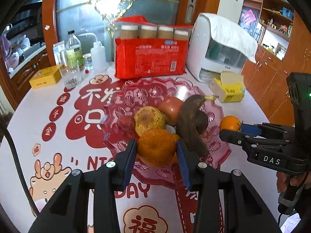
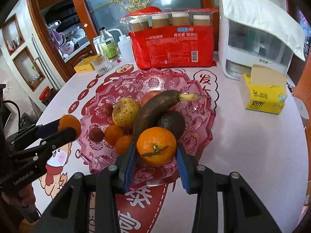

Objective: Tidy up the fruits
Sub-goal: 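Carry both mandarins into the pink bowl and open both tools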

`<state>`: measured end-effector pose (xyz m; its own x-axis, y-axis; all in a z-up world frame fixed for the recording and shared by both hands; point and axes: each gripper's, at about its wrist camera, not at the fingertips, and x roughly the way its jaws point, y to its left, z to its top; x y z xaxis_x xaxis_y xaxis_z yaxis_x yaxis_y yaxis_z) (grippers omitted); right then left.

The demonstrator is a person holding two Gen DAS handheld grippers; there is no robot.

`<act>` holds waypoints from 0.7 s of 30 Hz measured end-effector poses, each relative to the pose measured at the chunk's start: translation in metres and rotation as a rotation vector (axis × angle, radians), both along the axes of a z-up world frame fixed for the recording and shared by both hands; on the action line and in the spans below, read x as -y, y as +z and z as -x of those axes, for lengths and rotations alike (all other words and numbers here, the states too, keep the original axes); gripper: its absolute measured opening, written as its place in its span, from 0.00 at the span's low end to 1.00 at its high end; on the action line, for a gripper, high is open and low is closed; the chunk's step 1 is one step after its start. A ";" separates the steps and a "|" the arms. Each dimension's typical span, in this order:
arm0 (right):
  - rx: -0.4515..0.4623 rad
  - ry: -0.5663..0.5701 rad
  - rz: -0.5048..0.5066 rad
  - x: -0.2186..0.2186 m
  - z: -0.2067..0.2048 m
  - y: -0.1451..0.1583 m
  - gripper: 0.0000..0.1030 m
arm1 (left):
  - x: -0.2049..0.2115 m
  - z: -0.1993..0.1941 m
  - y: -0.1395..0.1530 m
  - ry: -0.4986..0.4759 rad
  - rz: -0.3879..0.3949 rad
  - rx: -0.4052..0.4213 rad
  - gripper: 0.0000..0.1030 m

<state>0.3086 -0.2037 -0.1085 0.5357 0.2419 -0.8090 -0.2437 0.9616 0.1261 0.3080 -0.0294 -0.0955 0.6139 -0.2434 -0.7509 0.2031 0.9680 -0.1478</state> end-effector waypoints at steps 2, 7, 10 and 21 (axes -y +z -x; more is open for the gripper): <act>-0.008 -0.002 -0.002 0.000 -0.002 -0.003 0.39 | 0.002 -0.003 -0.004 -0.005 0.002 -0.012 0.39; -0.016 0.009 0.004 0.000 -0.009 -0.005 0.39 | 0.005 -0.011 -0.011 -0.020 0.031 -0.047 0.39; -0.014 0.009 0.001 0.002 -0.011 -0.005 0.40 | 0.008 -0.011 -0.013 -0.019 0.026 -0.052 0.39; 0.022 -0.010 -0.018 0.014 -0.005 0.009 0.48 | 0.005 0.003 0.004 0.004 0.033 -0.025 0.54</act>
<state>0.3134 -0.2181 -0.0993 0.5557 0.2512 -0.7925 -0.2373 0.9615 0.1383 0.3053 -0.0343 -0.0911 0.5962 -0.2661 -0.7575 0.1950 0.9632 -0.1850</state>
